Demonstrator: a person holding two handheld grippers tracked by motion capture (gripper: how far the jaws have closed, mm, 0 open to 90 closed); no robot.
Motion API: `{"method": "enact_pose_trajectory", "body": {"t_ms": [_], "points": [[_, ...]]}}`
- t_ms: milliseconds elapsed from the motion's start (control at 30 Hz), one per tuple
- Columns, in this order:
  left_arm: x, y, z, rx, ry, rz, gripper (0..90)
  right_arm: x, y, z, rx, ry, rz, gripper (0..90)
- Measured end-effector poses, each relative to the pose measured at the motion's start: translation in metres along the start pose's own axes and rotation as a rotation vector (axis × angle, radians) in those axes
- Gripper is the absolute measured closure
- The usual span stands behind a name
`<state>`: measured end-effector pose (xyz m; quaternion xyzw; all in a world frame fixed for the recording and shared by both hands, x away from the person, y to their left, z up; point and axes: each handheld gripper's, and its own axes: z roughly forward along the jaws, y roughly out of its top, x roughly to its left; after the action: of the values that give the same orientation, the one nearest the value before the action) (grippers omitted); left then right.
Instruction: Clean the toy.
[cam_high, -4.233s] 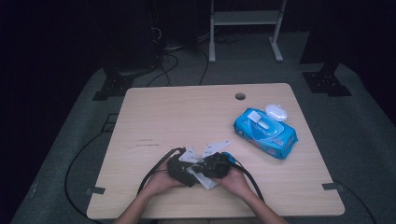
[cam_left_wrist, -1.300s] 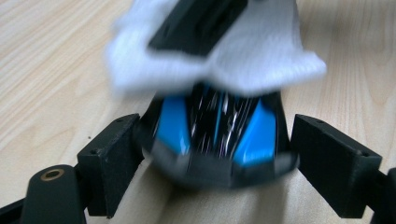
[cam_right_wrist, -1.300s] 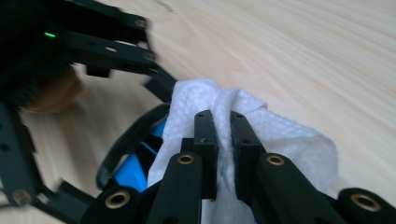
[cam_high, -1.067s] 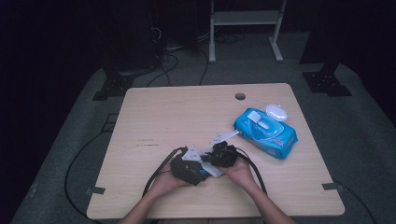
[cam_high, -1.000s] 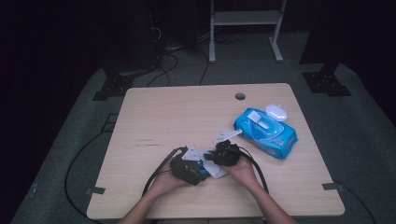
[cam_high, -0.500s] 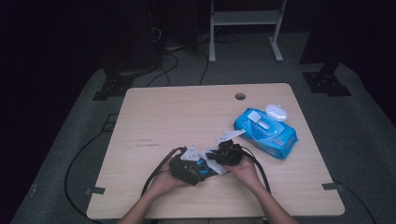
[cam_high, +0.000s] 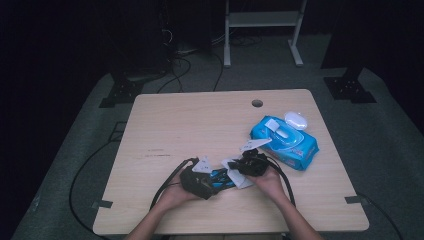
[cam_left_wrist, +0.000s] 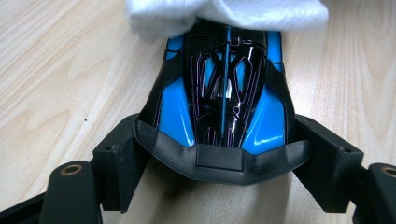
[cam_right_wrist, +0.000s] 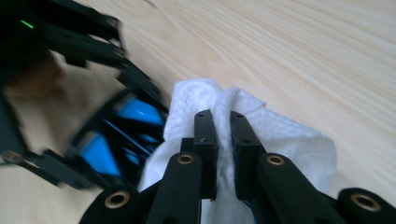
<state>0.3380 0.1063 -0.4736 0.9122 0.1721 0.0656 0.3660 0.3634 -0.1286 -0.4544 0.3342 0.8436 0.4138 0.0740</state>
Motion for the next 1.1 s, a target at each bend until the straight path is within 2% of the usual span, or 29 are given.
{"method": "enact_pose_trajectory", "body": {"t_ms": [33, 100, 333, 367, 433, 533, 567, 633, 733, 800, 933, 1000, 1100], "points": [[0.0, 0.0, 0.0, -0.001, 0.001, 0.002, 24.2, -0.003, -0.002, -0.002, 0.005, -0.006, 0.003, 83.0], [0.0, 0.0, 0.0, 0.001, -0.001, 0.005, 24.2, -0.008, -0.003, -0.004, 0.002, 0.016, 0.057, 83.0], [0.0, -0.001, 0.001, -0.007, -0.011, -0.018, 23.1, 0.012, 0.005, 0.013, -0.024, 0.069, 0.028, 83.0], [0.0, -0.001, 0.001, -0.003, -0.006, -0.01, 23.2, 0.013, 0.006, 0.014, -0.021, 0.068, 0.024, 83.0], [-0.001, 0.001, 0.001, 0.002, -0.004, -0.003, 24.0, 0.01, 0.005, 0.011, -0.019, 0.058, 0.01, 83.0], [0.0, 0.0, 0.0, 0.012, -0.002, 0.006, 24.1, 0.001, -0.002, 0.0, -0.012, -0.001, 0.0, 83.0], [0.0, -0.001, 0.0, 0.008, -0.005, 0.004, 24.2, -0.002, -0.004, -0.004, -0.006, -0.014, 0.002, 83.0], [0.0, -0.001, 0.0, 0.009, -0.006, 0.004, 24.2, -0.015, -0.013, -0.014, -0.016, -0.019, 0.044, 83.0], [0.0, 0.0, 0.0, 0.014, -0.004, 0.006, 24.3, -0.023, -0.02, -0.022, 0.011, -0.079, 0.038, 82.9], [0.0, 0.0, 0.0, 0.013, -0.002, 0.007, 24.2, -0.024, -0.023, -0.023, 0.003, -0.066, 0.063, 83.0], [0.0, -0.001, -0.001, 0.01, -0.004, 0.002, 24.3, -0.011, -0.019, -0.018, -0.021, -0.01, 0.033, 82.8], [0.001, -0.002, -0.001, 0.01, -0.006, 0.001, 24.3, -0.008, -0.018, -0.017, -0.015, -0.019, 0.002, 82.8], [0.002, -0.003, -0.003, 0.018, -0.01, 0.009, 24.3, -0.016, -0.022, -0.02, -0.001, -0.034, 0.01, 82.7]]}}
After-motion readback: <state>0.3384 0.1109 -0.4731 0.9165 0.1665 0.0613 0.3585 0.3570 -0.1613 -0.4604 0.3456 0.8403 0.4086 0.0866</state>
